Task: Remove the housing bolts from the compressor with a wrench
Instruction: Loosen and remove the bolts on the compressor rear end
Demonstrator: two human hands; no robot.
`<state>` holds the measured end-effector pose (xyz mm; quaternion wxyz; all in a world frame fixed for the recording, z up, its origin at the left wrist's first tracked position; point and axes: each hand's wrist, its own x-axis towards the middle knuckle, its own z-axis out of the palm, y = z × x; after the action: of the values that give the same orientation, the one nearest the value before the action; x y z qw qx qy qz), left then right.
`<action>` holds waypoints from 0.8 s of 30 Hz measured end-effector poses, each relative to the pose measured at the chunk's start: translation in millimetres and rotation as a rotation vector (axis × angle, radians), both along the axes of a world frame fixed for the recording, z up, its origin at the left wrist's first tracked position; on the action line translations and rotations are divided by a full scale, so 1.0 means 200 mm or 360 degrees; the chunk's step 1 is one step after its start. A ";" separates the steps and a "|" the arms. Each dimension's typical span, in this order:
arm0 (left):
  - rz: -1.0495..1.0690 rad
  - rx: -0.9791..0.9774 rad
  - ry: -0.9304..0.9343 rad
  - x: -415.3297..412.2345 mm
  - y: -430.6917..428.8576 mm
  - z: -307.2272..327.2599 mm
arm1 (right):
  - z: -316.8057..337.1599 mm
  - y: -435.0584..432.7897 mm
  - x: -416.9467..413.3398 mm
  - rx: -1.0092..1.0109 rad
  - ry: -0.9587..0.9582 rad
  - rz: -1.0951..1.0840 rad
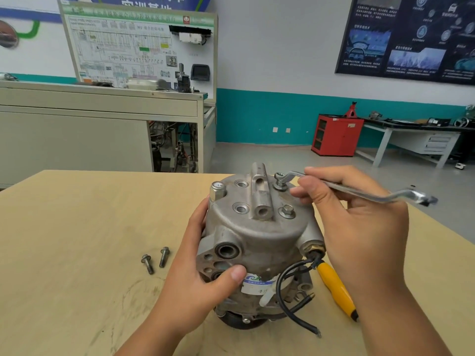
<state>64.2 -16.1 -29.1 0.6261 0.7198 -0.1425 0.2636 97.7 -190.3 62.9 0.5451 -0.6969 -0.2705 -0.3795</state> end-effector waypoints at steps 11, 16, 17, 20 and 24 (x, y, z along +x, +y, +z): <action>-0.0019 -0.0004 -0.0019 0.00 0.00 0.00 | 0.03 -0.03 -0.12 -0.0898 -0.0239 -0.0500; -0.0027 0.0000 -0.0010 0.00 -0.01 0.01 | 0.05 0.01 -0.14 -0.0993 -0.0224 -0.0556; -0.0031 -0.0007 -0.0001 0.00 -0.01 0.01 | 0.06 0.01 -0.14 -0.0985 -0.0197 -0.0518; -0.0003 -0.0008 0.0029 0.00 0.00 0.00 | 0.08 -0.04 -0.12 -0.0819 -0.0012 -0.0246; 0.0011 0.0019 0.0013 0.00 0.00 0.00 | 0.06 -0.14 -0.02 -0.0367 0.0423 0.0198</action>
<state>64.4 -15.5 -30.1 0.6215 0.7252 -0.1389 0.2619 94.5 -218.8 75.3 0.5150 -0.7807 -0.2803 -0.2162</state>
